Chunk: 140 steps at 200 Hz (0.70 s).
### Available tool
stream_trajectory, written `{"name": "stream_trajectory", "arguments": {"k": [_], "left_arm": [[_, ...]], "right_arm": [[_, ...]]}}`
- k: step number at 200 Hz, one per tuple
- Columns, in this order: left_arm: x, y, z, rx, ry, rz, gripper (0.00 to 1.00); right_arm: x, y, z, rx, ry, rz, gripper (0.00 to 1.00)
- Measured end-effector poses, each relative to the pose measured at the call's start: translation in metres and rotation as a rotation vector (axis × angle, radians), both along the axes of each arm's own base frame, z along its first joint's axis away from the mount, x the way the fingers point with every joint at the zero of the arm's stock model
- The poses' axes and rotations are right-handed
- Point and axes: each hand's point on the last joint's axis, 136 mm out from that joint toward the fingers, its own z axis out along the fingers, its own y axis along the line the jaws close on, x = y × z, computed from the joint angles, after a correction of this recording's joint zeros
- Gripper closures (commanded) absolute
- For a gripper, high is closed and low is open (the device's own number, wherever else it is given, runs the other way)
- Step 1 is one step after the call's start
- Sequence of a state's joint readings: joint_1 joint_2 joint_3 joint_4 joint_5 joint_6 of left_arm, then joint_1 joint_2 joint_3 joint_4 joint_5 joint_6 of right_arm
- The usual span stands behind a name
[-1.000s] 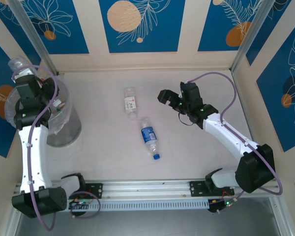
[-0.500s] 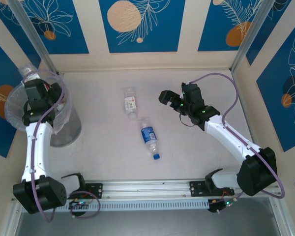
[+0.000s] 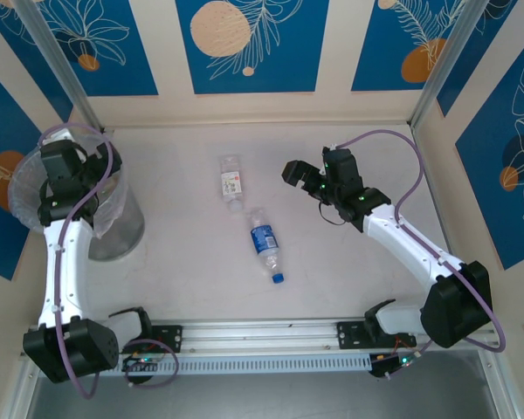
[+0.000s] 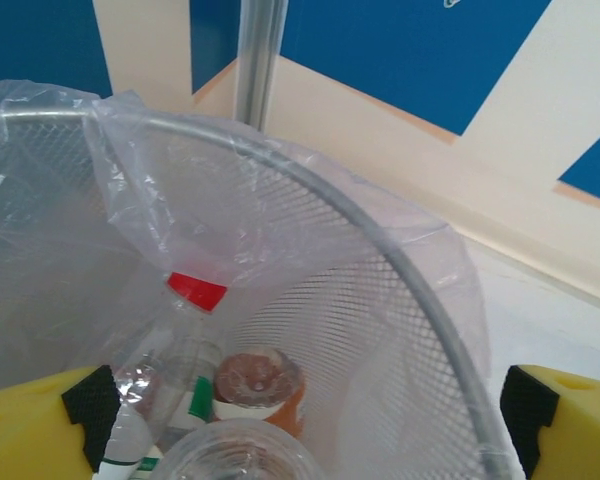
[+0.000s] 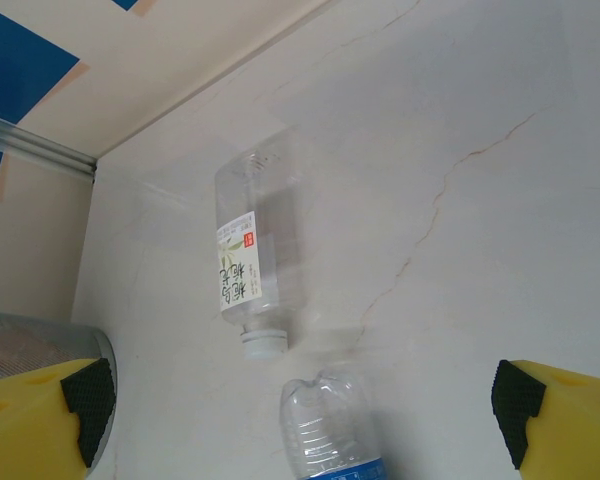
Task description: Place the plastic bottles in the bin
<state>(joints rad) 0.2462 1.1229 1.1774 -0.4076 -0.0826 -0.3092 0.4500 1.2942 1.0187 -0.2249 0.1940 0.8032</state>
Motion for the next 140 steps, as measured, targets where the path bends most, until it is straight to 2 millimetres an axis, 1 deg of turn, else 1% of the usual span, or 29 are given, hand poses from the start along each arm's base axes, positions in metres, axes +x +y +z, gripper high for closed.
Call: {"name": "stream_trajectory", "arguments": {"k": [31, 64, 87, 118, 140], "left_arm": [[0.001, -0.009, 0.002, -0.046, -0.008, -0.039, 0.01], [0.003, -0.022, 0.006, -0.093, -0.009, -0.087, 0.01], [0.004, -0.039, 0.013, -0.102, -0.012, -0.139, 0.01], [0.006, -0.069, 0.021, -0.103, -0.017, -0.225, 0.01], [0.007, -0.091, 0.023, -0.103, -0.015, -0.285, 0.01]], "right_arm": [[0.000, 0.000, -0.001, -0.002, 0.002, 0.001, 0.00], [0.001, 0.001, -0.008, -0.025, 0.011, 0.018, 0.01], [-0.002, 0.004, -0.016, -0.063, 0.021, 0.045, 0.01], [-0.011, 0.013, -0.023, -0.118, 0.029, 0.096, 0.01], [-0.019, 0.018, -0.029, -0.153, 0.042, 0.131, 0.01]]}}
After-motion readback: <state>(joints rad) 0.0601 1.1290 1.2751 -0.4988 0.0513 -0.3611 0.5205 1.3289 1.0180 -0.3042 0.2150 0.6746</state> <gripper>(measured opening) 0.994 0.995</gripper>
